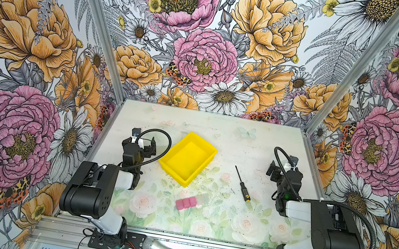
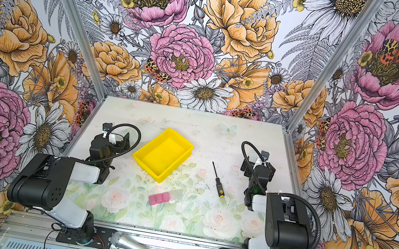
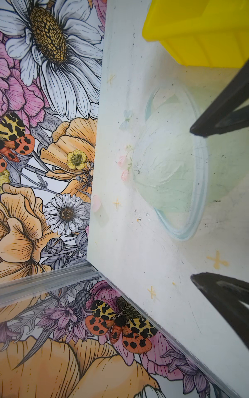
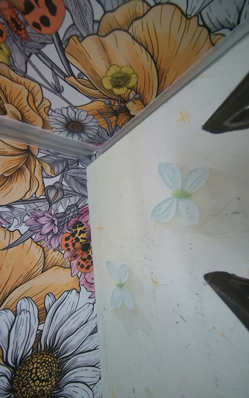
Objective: Put the screwdriver in the bin
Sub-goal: Pick up the screwdriver from the middle-right of the table.
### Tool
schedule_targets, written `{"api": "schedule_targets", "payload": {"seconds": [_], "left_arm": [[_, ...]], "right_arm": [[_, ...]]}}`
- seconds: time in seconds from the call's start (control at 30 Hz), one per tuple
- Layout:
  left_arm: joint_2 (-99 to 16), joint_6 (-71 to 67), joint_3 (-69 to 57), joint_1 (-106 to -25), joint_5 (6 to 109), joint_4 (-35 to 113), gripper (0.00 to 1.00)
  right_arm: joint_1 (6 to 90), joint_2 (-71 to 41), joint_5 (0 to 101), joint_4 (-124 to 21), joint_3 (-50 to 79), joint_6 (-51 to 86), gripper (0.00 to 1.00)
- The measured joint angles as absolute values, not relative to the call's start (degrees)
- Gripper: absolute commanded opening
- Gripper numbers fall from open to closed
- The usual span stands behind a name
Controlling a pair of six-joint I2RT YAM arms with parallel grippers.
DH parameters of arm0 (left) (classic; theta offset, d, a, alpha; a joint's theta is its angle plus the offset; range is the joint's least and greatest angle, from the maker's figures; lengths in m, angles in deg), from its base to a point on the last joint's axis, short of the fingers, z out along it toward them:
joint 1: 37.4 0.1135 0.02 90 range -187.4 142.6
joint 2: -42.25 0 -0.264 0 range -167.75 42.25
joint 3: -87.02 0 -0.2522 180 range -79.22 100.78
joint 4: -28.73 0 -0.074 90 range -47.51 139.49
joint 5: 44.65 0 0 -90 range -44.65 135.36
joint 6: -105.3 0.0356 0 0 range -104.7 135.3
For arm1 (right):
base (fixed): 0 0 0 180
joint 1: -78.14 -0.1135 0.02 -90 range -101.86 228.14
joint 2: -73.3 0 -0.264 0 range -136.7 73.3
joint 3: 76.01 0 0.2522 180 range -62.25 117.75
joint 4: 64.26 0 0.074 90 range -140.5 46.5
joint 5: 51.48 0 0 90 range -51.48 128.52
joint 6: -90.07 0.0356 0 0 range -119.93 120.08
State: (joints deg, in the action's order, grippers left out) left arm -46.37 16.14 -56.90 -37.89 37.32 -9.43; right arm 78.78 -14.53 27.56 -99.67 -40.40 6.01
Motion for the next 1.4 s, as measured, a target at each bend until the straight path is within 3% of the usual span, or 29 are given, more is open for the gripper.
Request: {"api": "schedule_targets", "payload": {"seconds": [0.3, 0.57, 0.97, 1.2, 1.4], "left_arm": [[-45.4, 15.9, -56.9, -37.89, 37.74, -7.02, 0.99], [-36.81, 15.05, -55.8, -37.89, 37.3, 1.94, 0.99], [-19.85, 11.36, -53.2, -42.02, 31.9, 23.21, 0.99], [-13.06, -1.23, -48.31, -44.93, 29.45, 37.81, 0.99], [-8.23, -10.04, -48.2, -48.65, 29.78, 45.78, 0.99]], "right_arm": [[77.93, -14.13, 24.39, -99.58, -40.51, 6.05, 1.0], [77.67, -6.64, 23.03, -94.25, -40.73, 6.31, 0.99], [77.56, 5.95, 20.08, -63.21, -29.91, 14.21, 0.99], [77.19, 10.3, 20.3, -46.38, -26.28, 23.28, 0.99], [74.3, 7.53, 21.24, -33.33, -20.51, 30.1, 0.99]]}}
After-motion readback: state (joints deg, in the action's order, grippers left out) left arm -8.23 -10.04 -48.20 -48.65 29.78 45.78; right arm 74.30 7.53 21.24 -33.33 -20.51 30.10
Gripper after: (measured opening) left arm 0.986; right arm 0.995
